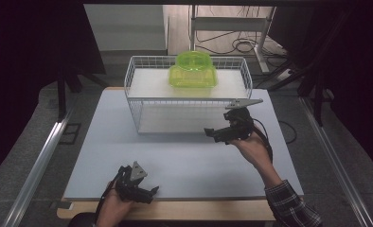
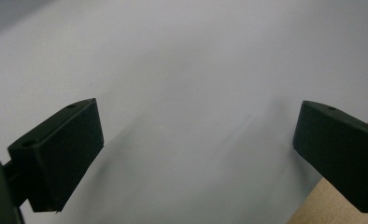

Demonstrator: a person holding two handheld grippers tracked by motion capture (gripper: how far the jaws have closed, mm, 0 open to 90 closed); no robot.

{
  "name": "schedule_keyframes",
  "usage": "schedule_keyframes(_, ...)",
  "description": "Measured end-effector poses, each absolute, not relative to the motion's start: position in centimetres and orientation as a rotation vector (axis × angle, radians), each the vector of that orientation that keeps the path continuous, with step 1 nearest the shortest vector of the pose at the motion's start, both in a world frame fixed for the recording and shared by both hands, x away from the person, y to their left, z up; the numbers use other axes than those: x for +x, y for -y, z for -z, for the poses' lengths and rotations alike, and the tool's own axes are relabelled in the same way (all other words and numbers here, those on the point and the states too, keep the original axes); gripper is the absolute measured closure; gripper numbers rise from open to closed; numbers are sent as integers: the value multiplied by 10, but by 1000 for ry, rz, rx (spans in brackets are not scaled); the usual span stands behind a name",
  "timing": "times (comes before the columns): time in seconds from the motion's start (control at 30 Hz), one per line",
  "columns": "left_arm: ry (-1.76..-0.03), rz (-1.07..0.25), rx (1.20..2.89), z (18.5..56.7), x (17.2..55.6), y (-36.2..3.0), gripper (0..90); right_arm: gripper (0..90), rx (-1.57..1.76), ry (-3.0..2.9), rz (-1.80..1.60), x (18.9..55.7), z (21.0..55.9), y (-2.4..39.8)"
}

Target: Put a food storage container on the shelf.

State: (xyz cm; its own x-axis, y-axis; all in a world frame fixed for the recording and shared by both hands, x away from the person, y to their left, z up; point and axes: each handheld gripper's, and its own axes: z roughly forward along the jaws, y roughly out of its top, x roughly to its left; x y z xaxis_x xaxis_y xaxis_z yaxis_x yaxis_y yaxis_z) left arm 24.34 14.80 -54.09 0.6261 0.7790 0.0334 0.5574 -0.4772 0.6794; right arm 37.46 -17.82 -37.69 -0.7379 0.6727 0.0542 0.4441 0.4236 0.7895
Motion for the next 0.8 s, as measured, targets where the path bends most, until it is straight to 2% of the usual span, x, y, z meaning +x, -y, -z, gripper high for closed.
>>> schedule_keyframes(0.8, -1033, -446, 2214, 540, 243, -149, 15, 10, 998, -2387, -1217, 340, 431, 200)
